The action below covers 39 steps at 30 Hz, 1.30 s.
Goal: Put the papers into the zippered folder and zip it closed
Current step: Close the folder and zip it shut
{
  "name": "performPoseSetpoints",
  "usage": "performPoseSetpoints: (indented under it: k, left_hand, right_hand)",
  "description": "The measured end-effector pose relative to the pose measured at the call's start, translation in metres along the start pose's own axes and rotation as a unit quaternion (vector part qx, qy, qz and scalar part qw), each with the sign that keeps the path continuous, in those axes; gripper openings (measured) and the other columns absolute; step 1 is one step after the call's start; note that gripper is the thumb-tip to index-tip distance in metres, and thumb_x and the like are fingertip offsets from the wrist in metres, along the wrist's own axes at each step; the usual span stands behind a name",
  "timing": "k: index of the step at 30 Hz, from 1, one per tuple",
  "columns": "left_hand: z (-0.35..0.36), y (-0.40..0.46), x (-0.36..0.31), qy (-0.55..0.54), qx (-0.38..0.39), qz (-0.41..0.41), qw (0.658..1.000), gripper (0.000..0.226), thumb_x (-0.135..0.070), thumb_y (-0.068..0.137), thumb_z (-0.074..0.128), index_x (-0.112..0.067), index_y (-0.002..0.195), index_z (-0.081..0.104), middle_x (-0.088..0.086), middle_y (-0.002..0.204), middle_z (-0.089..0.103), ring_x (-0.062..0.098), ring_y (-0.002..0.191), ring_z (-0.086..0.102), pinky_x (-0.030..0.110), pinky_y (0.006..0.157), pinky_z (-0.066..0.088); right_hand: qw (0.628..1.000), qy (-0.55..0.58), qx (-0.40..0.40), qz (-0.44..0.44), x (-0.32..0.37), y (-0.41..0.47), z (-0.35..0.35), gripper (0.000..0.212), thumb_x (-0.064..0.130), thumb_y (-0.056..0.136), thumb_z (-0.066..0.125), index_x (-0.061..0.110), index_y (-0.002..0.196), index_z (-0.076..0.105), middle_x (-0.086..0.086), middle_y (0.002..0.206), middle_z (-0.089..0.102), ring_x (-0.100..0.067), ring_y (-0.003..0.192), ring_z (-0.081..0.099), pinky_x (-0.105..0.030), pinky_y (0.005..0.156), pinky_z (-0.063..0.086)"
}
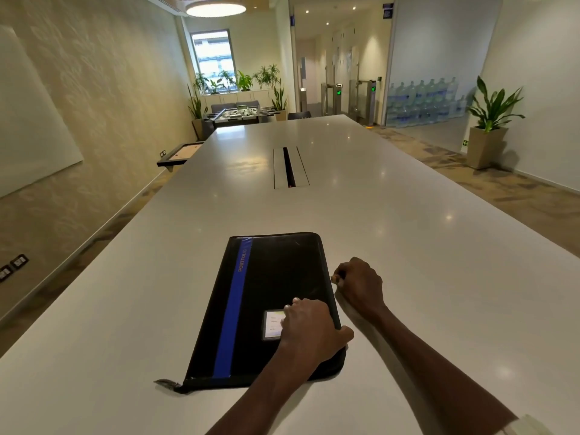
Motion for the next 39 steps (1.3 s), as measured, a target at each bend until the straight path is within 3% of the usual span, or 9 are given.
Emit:
performPoseSetpoints:
  k: [4, 11, 16, 22, 28, 31, 34, 36, 39]
  left_hand:
    - [0.004, 0.0, 0.001, -0.004, 0.015, -0.012, 1.0, 0.066, -0.064, 0.07, 0.06, -0.01, 0.107, 0.061, 0.015, 0.119, 0.06, 0.035, 0.117, 0.054, 0.047, 0.096, 0.049]
    - [0.0, 0.0, 0.0, 0.005, 0.014, -0.017, 1.0, 0.064, -0.065, 0.068, 0.062, -0.012, 0.103, 0.06, 0.011, 0.11, 0.061, 0.03, 0.107, 0.056, 0.041, 0.089, 0.052]
    - [0.0, 0.001, -0.002, 0.008, 0.041, -0.032, 0.999, 0.065, -0.061, 0.069, 0.065, -0.01, 0.11, 0.058, 0.013, 0.12, 0.059, 0.034, 0.119, 0.052, 0.044, 0.099, 0.047]
    - [0.002, 0.002, 0.0, 0.01, 0.05, -0.039, 0.998, 0.071, -0.062, 0.066, 0.064, -0.011, 0.115, 0.056, 0.015, 0.127, 0.055, 0.036, 0.123, 0.048, 0.044, 0.1, 0.046]
    - [0.001, 0.016, -0.003, 0.008, -0.026, -0.018, 0.999, 0.049, -0.061, 0.075, 0.062, -0.016, 0.094, 0.061, 0.005, 0.096, 0.068, 0.021, 0.087, 0.064, 0.035, 0.081, 0.055]
    - [0.001, 0.04, -0.008, 0.02, -0.017, -0.037, 0.999, 0.059, -0.058, 0.079, 0.062, -0.012, 0.115, 0.058, 0.015, 0.12, 0.061, 0.03, 0.106, 0.061, 0.044, 0.088, 0.053]
    - [-0.003, 0.07, -0.013, 0.046, 0.032, -0.066, 0.996, 0.075, -0.055, 0.081, 0.064, -0.009, 0.137, 0.043, 0.024, 0.143, 0.042, 0.045, 0.131, 0.041, 0.06, 0.1, 0.042]
    - [-0.007, 0.086, -0.015, 0.051, 0.037, -0.079, 0.995, 0.076, -0.051, 0.082, 0.065, -0.008, 0.14, 0.041, 0.028, 0.147, 0.037, 0.049, 0.135, 0.035, 0.063, 0.102, 0.039]
    - [-0.007, 0.1, -0.019, 0.056, 0.019, -0.073, 0.996, 0.055, -0.043, 0.084, 0.063, -0.006, 0.124, 0.056, 0.026, 0.132, 0.054, 0.047, 0.124, 0.049, 0.058, 0.096, 0.047]
  right_hand:
    - [1.0, 0.007, -0.004, 0.014, 0.0, 0.014, 0.007, 0.017, 0.022, 0.088, 0.061, 0.022, 0.083, 0.077, -0.002, 0.09, 0.062, -0.025, 0.081, 0.063, -0.028, 0.063, 0.033]
    - [0.999, 0.013, -0.005, 0.039, -0.002, 0.038, 0.018, 0.015, 0.02, 0.084, 0.063, 0.021, 0.082, 0.078, -0.002, 0.09, 0.068, -0.026, 0.08, 0.065, -0.029, 0.065, 0.038]
    - [0.999, 0.026, 0.002, 0.047, -0.003, 0.055, 0.024, 0.015, 0.022, 0.083, 0.062, 0.021, 0.081, 0.077, -0.003, 0.092, 0.068, -0.028, 0.082, 0.066, -0.029, 0.066, 0.039]
    - [0.997, 0.038, 0.007, 0.06, -0.002, 0.075, 0.029, 0.015, 0.026, 0.083, 0.064, 0.019, 0.084, 0.077, -0.004, 0.096, 0.07, -0.03, 0.087, 0.066, -0.03, 0.069, 0.04]
    - [0.998, 0.049, 0.036, 0.034, -0.008, 0.082, 0.028, 0.014, 0.029, 0.085, 0.068, 0.02, 0.086, 0.079, -0.004, 0.1, 0.072, -0.028, 0.091, 0.067, -0.032, 0.073, 0.047]
    - [0.997, 0.053, 0.042, 0.023, -0.01, 0.081, 0.027, 0.015, 0.031, 0.085, 0.069, 0.021, 0.085, 0.079, -0.003, 0.098, 0.072, -0.026, 0.09, 0.067, -0.031, 0.072, 0.046]
    - [0.998, 0.052, 0.036, 0.014, -0.01, 0.08, 0.026, 0.016, 0.03, 0.087, 0.067, 0.02, 0.086, 0.079, -0.004, 0.099, 0.071, -0.026, 0.088, 0.066, -0.031, 0.072, 0.048]
    - [0.998, 0.048, 0.029, 0.003, -0.01, 0.079, 0.027, 0.017, 0.028, 0.09, 0.064, 0.018, 0.09, 0.078, -0.006, 0.099, 0.068, -0.027, 0.089, 0.065, -0.03, 0.07, 0.042]
    - [0.999, 0.042, 0.013, 0.0, -0.009, 0.077, 0.029, 0.018, 0.026, 0.09, 0.061, 0.017, 0.088, 0.077, -0.007, 0.096, 0.065, -0.028, 0.086, 0.064, -0.03, 0.068, 0.039]
Point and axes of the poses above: each hand's wrist, its own y-axis towards the middle knuckle, its own z-axis out of the palm, x = y × z, the point moved 2 cm from there along y, towards the middle knuckle
